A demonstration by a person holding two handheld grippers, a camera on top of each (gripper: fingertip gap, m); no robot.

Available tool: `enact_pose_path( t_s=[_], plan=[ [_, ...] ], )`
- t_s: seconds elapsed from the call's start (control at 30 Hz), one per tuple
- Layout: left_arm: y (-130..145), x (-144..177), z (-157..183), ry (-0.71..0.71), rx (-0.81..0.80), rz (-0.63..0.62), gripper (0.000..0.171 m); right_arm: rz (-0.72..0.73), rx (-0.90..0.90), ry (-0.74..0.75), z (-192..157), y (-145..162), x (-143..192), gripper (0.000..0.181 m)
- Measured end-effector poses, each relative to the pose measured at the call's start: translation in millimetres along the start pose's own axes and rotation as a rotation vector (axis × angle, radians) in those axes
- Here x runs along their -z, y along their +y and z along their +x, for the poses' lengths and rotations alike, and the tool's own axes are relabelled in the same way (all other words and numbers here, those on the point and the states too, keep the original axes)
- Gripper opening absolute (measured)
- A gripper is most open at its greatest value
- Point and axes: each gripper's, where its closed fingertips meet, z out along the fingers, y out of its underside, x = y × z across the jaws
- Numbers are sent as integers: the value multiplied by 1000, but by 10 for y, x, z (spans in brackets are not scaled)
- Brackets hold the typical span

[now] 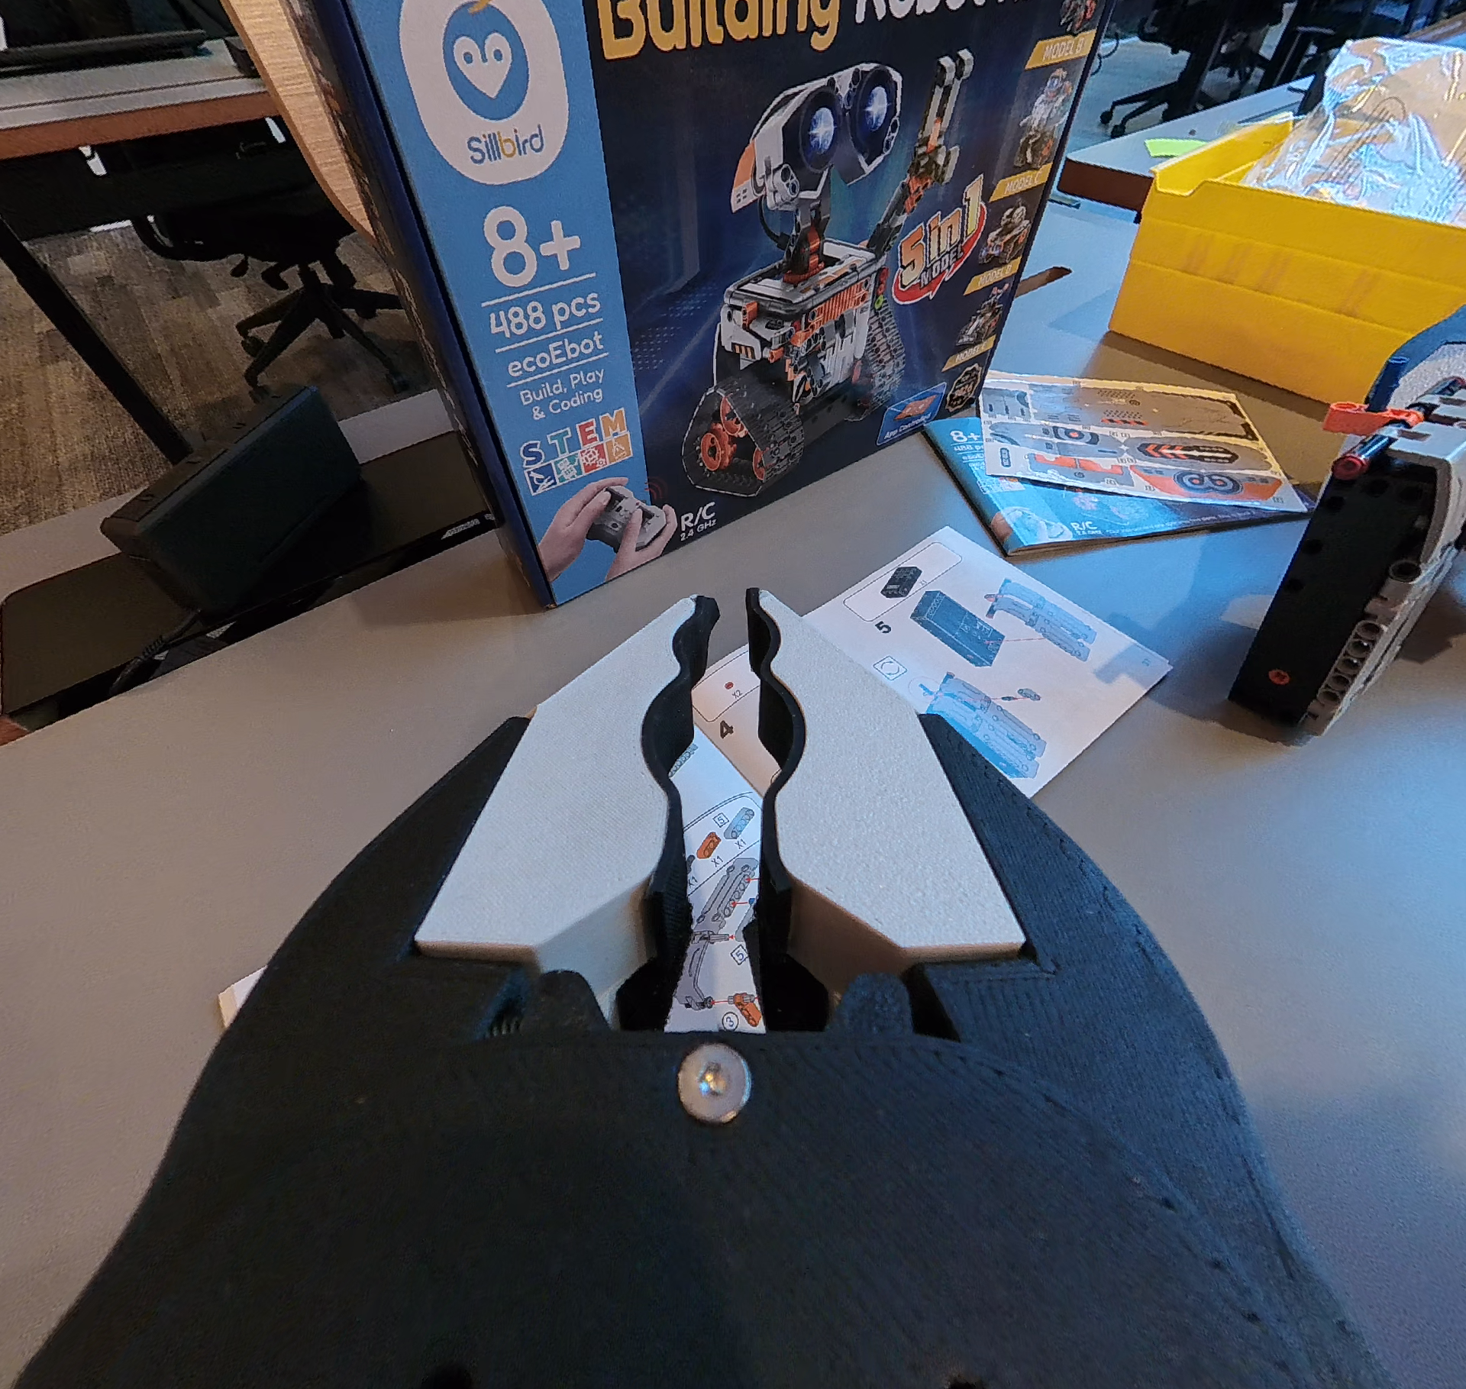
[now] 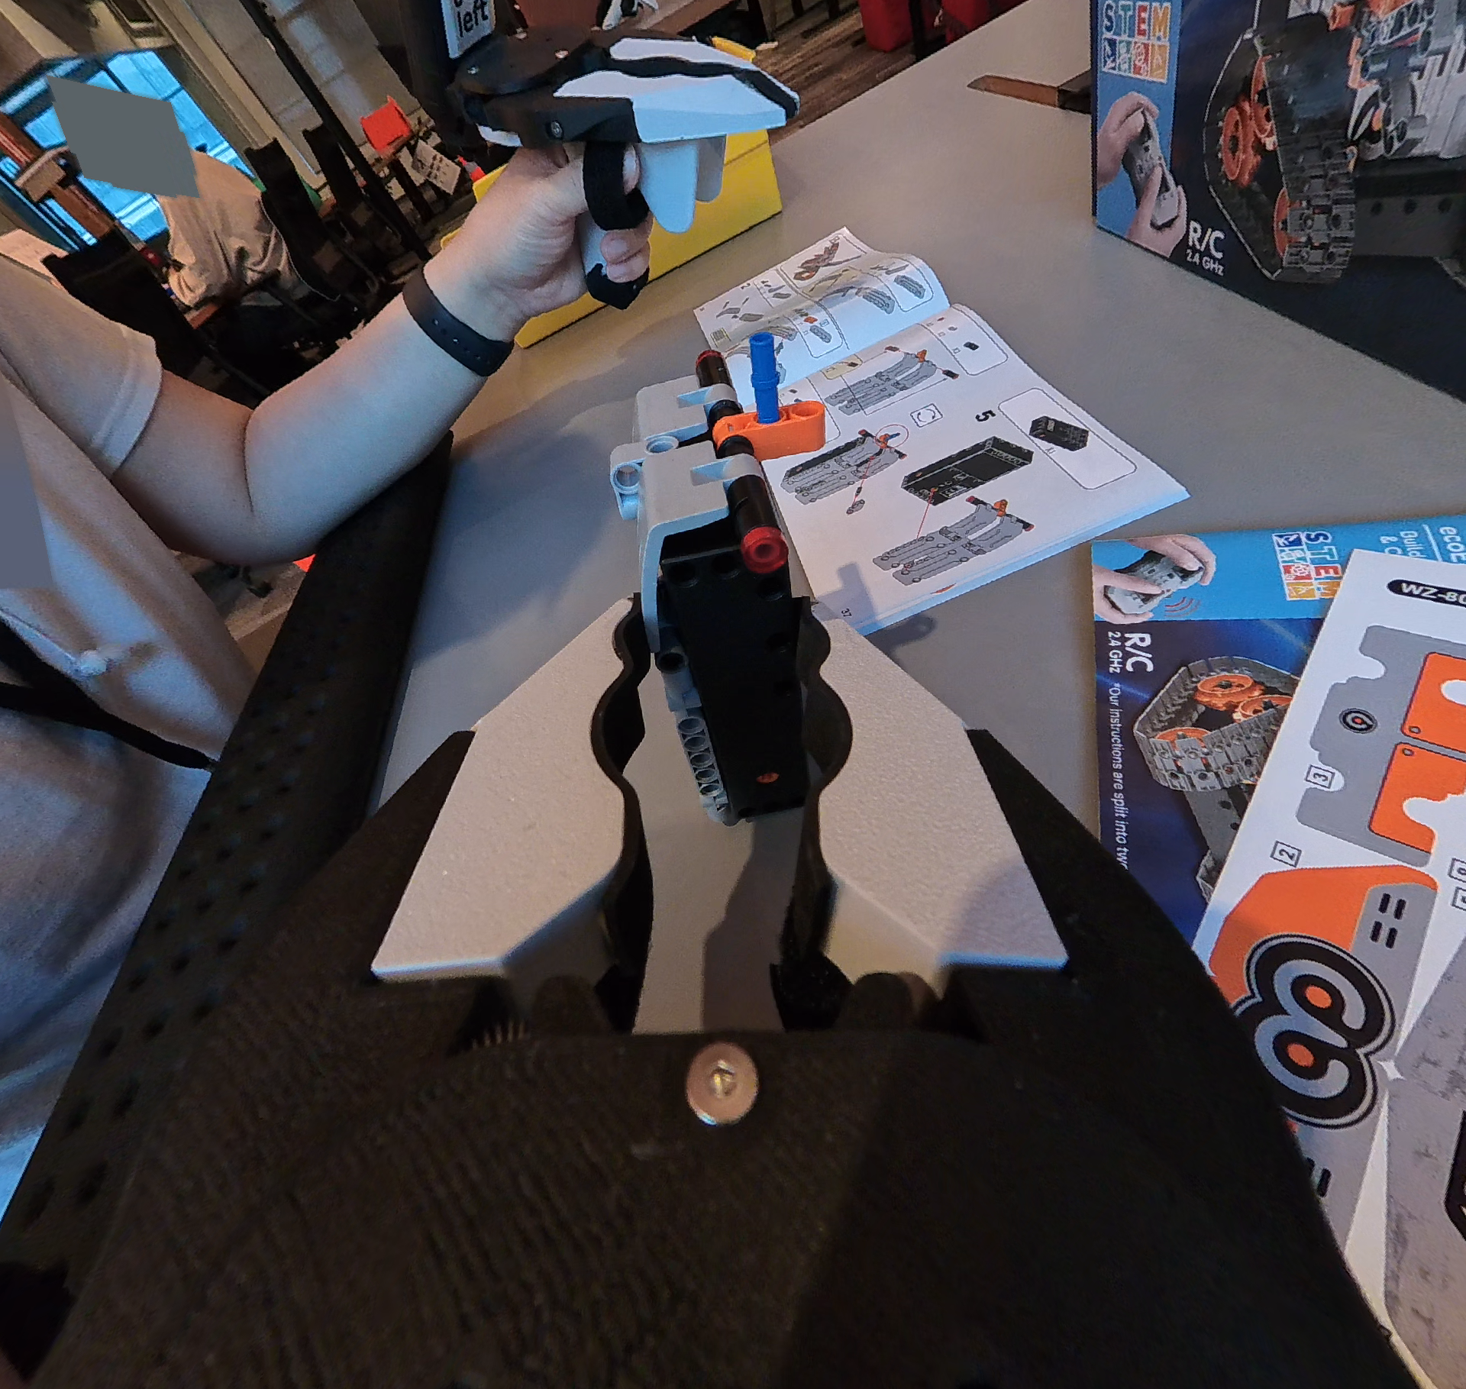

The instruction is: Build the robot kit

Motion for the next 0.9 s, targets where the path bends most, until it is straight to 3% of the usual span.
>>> enact_pose_path(
  t_s=[0.9],
  plan=[
    [-7, 8, -11, -2, 1, 3, 7, -12, 113, 3, -56, 2, -74, 36]
  ],
)
